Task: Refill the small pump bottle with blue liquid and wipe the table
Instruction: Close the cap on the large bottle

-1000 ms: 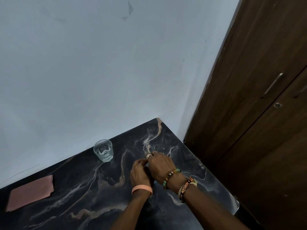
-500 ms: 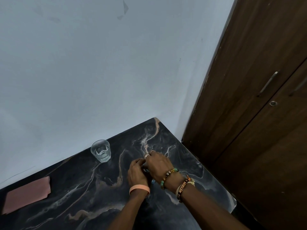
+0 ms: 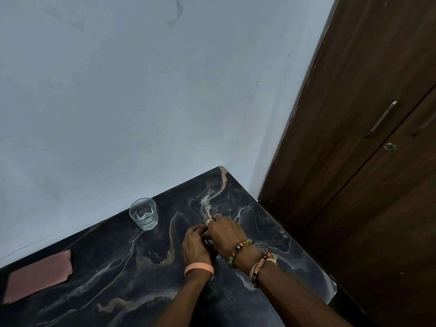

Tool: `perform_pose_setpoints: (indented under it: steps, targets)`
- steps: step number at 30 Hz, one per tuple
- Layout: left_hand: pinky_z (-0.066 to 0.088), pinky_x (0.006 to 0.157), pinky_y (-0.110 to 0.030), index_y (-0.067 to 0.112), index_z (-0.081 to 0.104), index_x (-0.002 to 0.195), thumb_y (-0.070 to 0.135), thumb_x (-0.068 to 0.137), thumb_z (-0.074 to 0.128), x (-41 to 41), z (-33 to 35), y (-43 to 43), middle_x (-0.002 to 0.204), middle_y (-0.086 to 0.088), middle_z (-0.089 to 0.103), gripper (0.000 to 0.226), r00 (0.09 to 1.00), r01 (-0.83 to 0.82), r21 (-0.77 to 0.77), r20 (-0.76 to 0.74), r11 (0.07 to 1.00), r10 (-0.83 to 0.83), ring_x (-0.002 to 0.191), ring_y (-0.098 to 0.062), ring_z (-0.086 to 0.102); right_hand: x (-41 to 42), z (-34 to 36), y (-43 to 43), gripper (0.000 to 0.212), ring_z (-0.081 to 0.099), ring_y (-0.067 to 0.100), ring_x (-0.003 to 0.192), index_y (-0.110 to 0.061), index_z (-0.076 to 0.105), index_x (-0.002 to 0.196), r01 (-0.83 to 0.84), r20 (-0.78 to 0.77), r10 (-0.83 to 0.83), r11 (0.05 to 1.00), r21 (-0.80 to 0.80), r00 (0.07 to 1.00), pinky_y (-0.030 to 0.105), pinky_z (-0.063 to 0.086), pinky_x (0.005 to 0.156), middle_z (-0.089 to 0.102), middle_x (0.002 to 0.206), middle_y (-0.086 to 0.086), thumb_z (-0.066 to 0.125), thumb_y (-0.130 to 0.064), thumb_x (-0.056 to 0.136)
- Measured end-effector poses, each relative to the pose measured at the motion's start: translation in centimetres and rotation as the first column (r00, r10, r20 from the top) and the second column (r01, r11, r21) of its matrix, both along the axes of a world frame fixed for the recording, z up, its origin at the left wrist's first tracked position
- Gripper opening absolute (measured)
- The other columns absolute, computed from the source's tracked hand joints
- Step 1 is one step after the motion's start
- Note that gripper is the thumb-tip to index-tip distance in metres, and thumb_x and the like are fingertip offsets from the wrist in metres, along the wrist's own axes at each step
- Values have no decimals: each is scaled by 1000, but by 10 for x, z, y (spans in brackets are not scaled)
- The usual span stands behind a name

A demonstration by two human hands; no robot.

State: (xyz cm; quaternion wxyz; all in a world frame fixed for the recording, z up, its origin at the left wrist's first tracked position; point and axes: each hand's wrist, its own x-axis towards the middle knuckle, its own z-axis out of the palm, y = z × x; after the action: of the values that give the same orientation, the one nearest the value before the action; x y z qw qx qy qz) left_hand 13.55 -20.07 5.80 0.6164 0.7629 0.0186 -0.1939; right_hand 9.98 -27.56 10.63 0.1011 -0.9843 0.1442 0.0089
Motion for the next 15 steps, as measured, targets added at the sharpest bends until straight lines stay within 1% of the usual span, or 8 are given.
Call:
perform_pose_setpoints:
  steps: [3,5,6,7,8,9,11,15]
  targets:
    - [35,57,5,17,64,100,7,92,56,1,4,1,93,12,55,15,991,8,120,134,993,-24,77,5,52,2,1,0,25,58,29,105,-12,56,115,2,1,-2,1000,-9,1000,40,50,85,58,112,10,59,-24,93]
    - [41,56,0,20,62,95,9,94,52,1,0,0,90,5,60,15,985,10,138,171,990,-33,76,0,56,1,0,0,33,56,30,107,-14,52,123,4,5,-4,1000,11,1000,42,50,84,58,114,10,60,-19,92]
    - [48,64,-6,16,63,97,9,94,50,1,1,0,95,-1,63,15,979,25,188,194,982,-62,80,-7,59,1,-1,0,34,56,30,107,-13,52,123,1,-2,-1,1000,17,1000,42,49,84,57,114,10,60,-16,90]
    - [53,78,-19,12,64,102,9,93,50,0,2,0,103,-6,64,17,978,17,181,202,983,-54,88,-15,61,0,-1,0,31,56,30,107,-12,54,121,-3,-12,3,1000,12,1000,41,49,84,57,114,10,60,-14,90]
    - [51,89,-31,10,64,108,8,91,52,1,-1,1,112,-8,63,21,974,45,199,208,979,-87,98,-21,60,0,-2,1,28,56,31,107,-11,55,118,-4,-23,4,1000,3,1000,40,49,85,56,113,11,60,-13,90]
    - [46,97,-32,10,63,112,7,88,57,1,-4,3,120,-6,60,25,967,86,263,212,961,-144,107,-22,57,1,-2,1,26,56,31,107,-10,56,116,-5,-28,5,1000,-7,1000,40,49,86,56,113,11,59,-12,91]
    - [33,101,-23,13,61,119,3,79,68,1,-11,7,127,-1,55,42,933,121,384,272,916,-237,120,-19,48,2,-1,3,25,55,31,107,-10,56,116,-17,-34,16,1000,-17,999,41,49,86,56,113,12,59,-12,91]
    - [34,97,-23,12,63,117,1,76,70,3,-13,6,123,-1,56,43,925,119,392,291,912,-246,119,-19,49,1,-2,2,30,55,32,107,-11,55,120,-33,-51,33,999,-13,998,43,49,85,55,114,12,60,-15,91]
